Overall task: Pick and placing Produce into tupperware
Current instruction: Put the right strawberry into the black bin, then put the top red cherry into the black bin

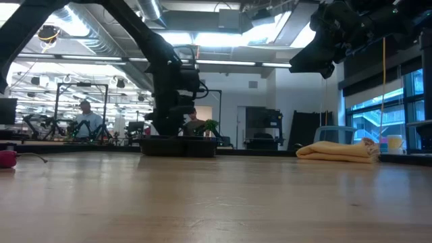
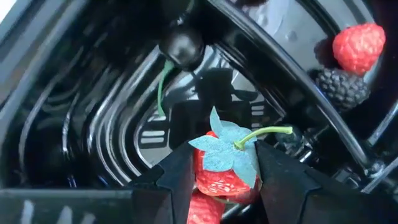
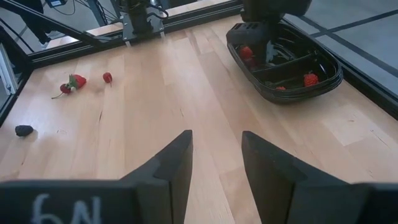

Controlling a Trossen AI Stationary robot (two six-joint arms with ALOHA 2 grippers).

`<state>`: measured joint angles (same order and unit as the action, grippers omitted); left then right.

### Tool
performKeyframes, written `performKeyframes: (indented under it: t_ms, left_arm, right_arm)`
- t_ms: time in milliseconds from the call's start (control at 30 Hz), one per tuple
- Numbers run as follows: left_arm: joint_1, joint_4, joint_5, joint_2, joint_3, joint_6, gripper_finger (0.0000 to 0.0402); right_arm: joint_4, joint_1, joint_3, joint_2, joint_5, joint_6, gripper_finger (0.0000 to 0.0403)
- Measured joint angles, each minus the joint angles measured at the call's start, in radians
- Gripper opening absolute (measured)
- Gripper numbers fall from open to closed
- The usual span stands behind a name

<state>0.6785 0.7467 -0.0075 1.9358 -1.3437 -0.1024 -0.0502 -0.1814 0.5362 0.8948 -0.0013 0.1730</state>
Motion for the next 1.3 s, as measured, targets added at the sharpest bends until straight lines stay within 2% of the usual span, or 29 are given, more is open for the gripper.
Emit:
performKeyframes:
  t_ms: [333,600,733,933,1133,1300]
  left_arm:
    - [-0.005,0.001,-0.005,0.000,0.000,0.004,0.0170]
    - [-0.005,0.008,0.064,-0.045,0.000,0.027,0.0230]
    - [-0.005,0.031,0.036,-0.149,0.000,0.062,0.0240]
    - [-0.039,0.048,0.030,-0.376,0.000,0.093,0.0241]
    - [-0.119,0.126,0.028,-0.575,0.000,0.002,0.0241]
    - [-0.223,0.280,0.034,-0.681,-0.001,-0.003,0.0241]
  right_arm:
    - [0.000,0.000,0.000,0.000,0.000,0.001,0.0141]
    - [0.000,0.000,0.000,0.000,0.000,0.001,0.0141]
    - [0.000,0.000,0.000,0.000,0.000,0.000,0.0141]
    - [0.000,0.000,0.000,0.000,0.000,0.000,0.0141]
    - [0.000,0.000,0.000,0.000,0.000,0.000,0.0141]
    - [0.000,0.000,0.000,0.000,0.000,-0.001,0.0141]
